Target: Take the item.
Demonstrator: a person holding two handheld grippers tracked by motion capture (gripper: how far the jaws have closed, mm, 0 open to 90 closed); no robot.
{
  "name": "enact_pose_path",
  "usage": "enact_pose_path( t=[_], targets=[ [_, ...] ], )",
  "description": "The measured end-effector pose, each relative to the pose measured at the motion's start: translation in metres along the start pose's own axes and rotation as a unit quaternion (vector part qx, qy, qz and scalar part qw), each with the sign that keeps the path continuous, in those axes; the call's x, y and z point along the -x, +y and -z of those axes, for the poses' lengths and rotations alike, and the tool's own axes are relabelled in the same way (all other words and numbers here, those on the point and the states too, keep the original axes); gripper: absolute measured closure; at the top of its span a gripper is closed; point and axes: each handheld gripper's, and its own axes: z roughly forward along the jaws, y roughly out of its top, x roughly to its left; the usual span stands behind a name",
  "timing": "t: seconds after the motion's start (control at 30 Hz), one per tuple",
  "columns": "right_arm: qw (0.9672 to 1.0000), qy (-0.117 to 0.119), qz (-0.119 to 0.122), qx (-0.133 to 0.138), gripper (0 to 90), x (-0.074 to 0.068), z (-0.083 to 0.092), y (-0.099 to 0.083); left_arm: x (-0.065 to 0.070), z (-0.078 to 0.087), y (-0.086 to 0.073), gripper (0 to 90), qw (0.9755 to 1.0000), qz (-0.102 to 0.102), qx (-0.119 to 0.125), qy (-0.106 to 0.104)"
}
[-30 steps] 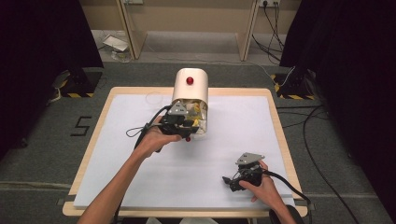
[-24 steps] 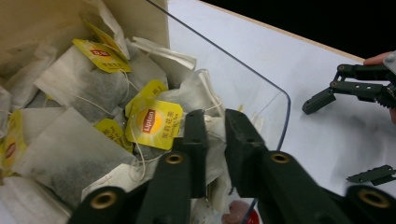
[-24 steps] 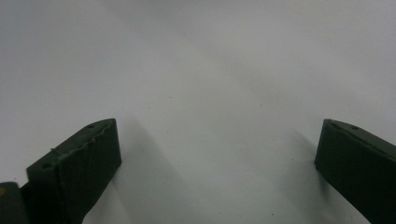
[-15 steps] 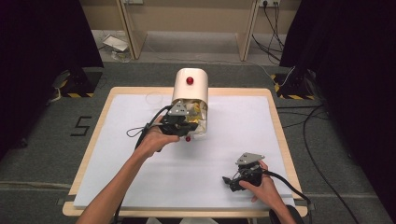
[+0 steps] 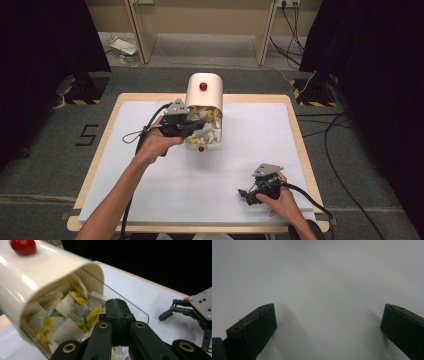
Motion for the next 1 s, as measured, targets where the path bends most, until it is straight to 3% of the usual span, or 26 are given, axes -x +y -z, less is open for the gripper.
enact_pose_path(
  t=[0.3, 0.5, 0.8, 1.0],
  targets=[
    [1.0000, 0.000, 0.000, 0.000, 0.9, 0.000, 0.000, 0.000, -0.010, 0.025, 0.004, 89.1, 0.9997, 0.005, 0.020, 0.013],
    [1.0000, 0.000, 0.000, 0.000, 0.9, 0.000, 0.000, 0.000, -0.022, 0.049, 0.001, 89.1, 0.9988, 0.016, 0.038, 0.028],
    [1.0000, -0.001, 0.001, 0.000, 0.9, 0.000, 0.000, 0.000, -0.049, 0.076, -0.013, 89.1, 0.9954, 0.046, 0.051, 0.067],
    [1.0000, -0.001, 0.001, 0.000, 0.9, 0.000, 0.000, 0.000, -0.062, 0.078, -0.023, 89.2, 0.9930, 0.062, 0.047, 0.089]
  ],
)
